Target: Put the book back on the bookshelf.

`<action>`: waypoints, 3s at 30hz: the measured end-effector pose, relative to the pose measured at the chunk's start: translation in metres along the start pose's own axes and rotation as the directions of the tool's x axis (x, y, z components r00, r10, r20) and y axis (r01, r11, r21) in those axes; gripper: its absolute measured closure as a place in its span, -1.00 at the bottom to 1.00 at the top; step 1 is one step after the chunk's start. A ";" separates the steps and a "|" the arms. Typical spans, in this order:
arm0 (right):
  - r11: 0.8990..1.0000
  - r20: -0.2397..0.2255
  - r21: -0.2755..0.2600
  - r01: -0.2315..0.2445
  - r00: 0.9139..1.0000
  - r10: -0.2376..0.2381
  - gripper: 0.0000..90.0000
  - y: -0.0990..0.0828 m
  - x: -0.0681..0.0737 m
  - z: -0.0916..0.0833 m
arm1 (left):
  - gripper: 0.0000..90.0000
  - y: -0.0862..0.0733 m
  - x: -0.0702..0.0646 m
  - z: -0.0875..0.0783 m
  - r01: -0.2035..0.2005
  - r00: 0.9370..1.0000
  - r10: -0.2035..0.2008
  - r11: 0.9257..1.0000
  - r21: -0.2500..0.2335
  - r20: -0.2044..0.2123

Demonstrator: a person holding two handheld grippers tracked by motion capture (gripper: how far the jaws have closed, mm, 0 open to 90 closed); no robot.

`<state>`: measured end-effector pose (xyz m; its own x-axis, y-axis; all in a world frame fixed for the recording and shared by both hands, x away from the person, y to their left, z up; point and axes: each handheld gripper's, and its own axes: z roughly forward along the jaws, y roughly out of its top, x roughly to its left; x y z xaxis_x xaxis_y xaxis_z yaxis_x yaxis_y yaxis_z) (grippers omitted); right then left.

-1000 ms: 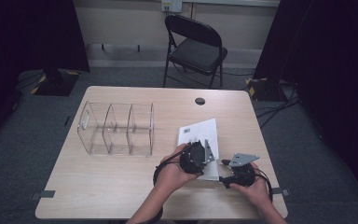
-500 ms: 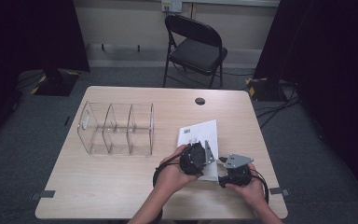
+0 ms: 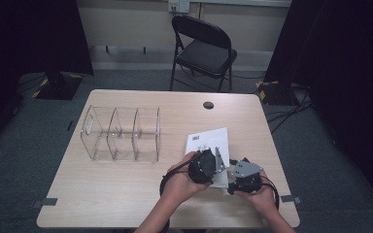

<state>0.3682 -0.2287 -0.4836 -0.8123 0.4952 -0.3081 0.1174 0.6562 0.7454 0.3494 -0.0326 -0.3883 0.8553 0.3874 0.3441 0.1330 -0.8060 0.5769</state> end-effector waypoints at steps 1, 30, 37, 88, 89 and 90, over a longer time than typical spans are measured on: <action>1.000 -0.002 -0.003 0.015 1.000 -0.015 -0.50 0.001 0.000 0.000 | 0.07 0.000 0.000 0.000 -0.001 1.000 0.001 1.000 0.001 0.002; 0.979 0.010 0.000 0.205 0.979 -0.205 -0.49 0.016 0.000 -0.003 | 0.11 0.005 0.002 -0.006 0.000 1.000 0.000 1.000 0.015 0.006; 0.979 0.009 -0.006 0.203 0.979 -0.203 -0.48 0.015 0.000 -0.003 | 0.11 0.006 0.002 -0.006 -0.002 1.000 0.002 1.000 0.017 0.001; 0.926 -0.033 -0.049 0.375 0.926 -0.376 0.19 0.031 0.003 -0.009 | -0.09 0.004 0.012 -0.013 0.046 0.997 -0.044 0.998 -0.033 0.058; 0.930 -0.039 -0.053 0.364 0.930 -0.367 0.20 0.034 0.001 -0.010 | -0.23 0.003 0.013 -0.018 0.064 0.997 -0.060 0.995 -0.082 0.050; 0.930 -0.039 -0.053 0.364 0.930 -0.367 0.20 0.034 0.001 -0.010 | -0.32 0.003 0.013 -0.018 0.064 0.997 -0.060 0.995 -0.082 0.050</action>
<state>0.3658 -0.2117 -0.4529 -0.8203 0.1977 -0.5367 -0.2173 0.7603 0.6121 0.3518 -0.0216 -0.3685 0.8700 0.4118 0.2711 0.1460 -0.7404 0.6561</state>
